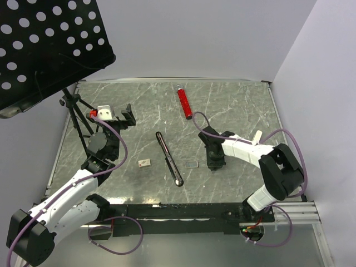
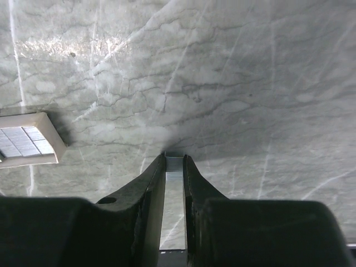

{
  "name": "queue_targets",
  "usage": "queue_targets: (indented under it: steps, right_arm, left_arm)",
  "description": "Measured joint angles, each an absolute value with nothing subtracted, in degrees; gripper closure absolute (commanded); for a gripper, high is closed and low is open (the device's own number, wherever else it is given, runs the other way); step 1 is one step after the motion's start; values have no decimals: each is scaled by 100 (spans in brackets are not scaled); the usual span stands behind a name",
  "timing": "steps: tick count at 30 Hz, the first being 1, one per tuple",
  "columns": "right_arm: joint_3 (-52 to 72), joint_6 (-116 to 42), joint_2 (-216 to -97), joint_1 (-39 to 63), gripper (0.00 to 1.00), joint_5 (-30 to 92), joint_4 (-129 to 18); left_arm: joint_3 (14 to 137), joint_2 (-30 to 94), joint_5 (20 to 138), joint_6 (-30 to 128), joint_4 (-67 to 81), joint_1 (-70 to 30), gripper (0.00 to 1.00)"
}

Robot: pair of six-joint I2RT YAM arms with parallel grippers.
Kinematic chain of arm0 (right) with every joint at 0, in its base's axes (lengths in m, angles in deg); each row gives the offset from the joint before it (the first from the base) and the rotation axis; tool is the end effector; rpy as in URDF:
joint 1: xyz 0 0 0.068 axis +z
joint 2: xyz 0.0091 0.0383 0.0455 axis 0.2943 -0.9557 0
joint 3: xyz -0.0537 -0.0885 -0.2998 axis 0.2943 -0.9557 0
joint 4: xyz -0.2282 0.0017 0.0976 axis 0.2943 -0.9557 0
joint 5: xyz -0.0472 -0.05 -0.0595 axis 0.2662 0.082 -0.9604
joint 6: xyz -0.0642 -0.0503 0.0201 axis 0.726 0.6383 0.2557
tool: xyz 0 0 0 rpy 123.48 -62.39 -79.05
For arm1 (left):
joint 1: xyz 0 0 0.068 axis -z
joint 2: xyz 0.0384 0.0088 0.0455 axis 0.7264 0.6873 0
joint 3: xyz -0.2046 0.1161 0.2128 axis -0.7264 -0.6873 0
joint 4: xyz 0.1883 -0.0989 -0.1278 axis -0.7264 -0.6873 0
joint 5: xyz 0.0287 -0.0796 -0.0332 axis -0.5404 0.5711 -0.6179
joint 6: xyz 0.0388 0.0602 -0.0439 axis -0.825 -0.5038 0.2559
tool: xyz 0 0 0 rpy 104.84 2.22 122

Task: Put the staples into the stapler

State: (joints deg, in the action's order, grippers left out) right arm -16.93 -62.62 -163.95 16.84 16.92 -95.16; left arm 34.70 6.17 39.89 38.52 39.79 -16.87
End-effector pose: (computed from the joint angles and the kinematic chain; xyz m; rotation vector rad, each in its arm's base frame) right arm 0.2147 0.1347 0.1772 -0.0228 2.9324 0.0046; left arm 0.1826 -0.0604 0.3719 -0.1416 1.3187 -0.1083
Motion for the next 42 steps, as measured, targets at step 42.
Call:
queue_targets:
  steps: [42]
  right_arm:
    - [626,-6397,-17648,4342,85,1395,-9619]
  left_arm:
    - [3468,542,3981,3852,4027,-1687,1]
